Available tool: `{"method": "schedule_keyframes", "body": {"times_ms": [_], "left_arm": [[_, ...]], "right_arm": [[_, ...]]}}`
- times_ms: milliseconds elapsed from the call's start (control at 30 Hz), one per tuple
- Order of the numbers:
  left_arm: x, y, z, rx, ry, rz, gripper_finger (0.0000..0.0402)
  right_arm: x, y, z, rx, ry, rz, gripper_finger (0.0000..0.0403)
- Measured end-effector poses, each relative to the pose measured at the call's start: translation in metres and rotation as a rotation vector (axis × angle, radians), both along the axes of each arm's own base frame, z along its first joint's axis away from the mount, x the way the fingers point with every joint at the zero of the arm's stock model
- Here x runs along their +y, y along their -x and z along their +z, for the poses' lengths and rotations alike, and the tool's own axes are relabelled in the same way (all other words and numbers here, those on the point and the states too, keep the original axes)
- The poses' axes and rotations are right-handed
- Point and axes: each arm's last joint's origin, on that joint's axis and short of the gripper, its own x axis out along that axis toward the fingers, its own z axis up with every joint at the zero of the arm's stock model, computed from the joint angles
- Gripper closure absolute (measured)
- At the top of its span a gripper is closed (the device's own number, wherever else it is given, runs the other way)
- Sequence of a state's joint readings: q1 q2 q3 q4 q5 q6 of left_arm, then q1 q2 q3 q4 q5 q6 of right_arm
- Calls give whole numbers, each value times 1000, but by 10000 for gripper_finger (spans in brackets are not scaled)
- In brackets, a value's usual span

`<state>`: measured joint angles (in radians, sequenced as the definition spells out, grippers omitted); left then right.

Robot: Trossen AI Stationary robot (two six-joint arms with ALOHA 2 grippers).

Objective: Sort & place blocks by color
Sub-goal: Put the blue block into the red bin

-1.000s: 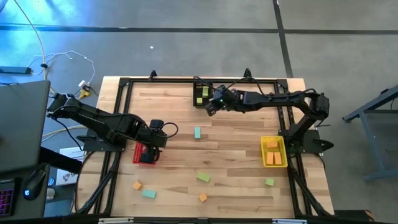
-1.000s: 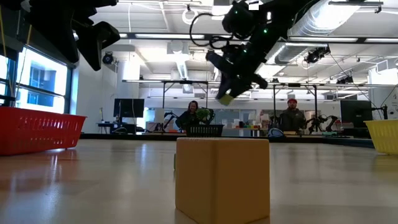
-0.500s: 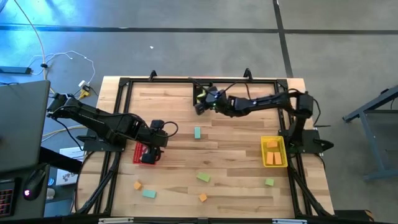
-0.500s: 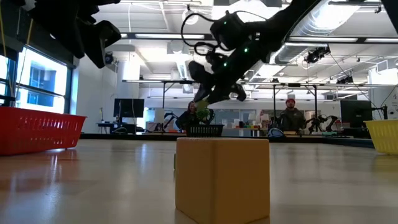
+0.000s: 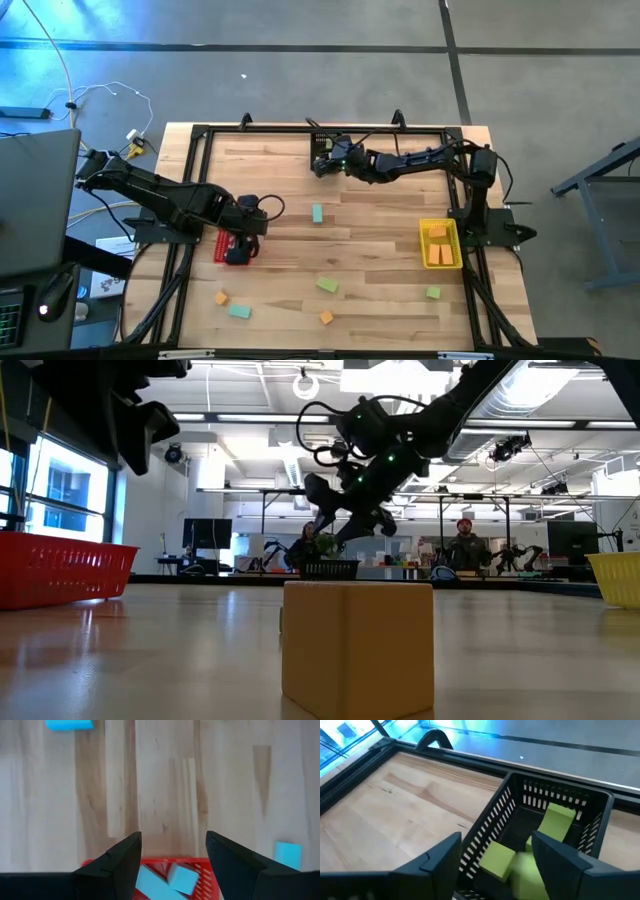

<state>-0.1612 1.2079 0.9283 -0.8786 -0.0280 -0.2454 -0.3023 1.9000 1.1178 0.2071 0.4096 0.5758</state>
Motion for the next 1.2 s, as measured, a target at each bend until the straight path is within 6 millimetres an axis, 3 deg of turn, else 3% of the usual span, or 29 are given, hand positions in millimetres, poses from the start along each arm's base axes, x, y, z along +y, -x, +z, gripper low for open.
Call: {"method": "schedule_keyframes", "body": {"times_ms": [367, 800, 1200], "left_arm": [[-29, 9, -1, 32, 57, 12, 195], [-77, 29, 0, 2, 92, 66, 195], [-112, 39, -12, -23, 31, 76, 195]], "right_arm": [[5, -5, 8, -86, -33, 109, 157], [32, -17, 16, -177, -42, 235, 155], [32, -18, 16, -184, -40, 235, 155]]}}
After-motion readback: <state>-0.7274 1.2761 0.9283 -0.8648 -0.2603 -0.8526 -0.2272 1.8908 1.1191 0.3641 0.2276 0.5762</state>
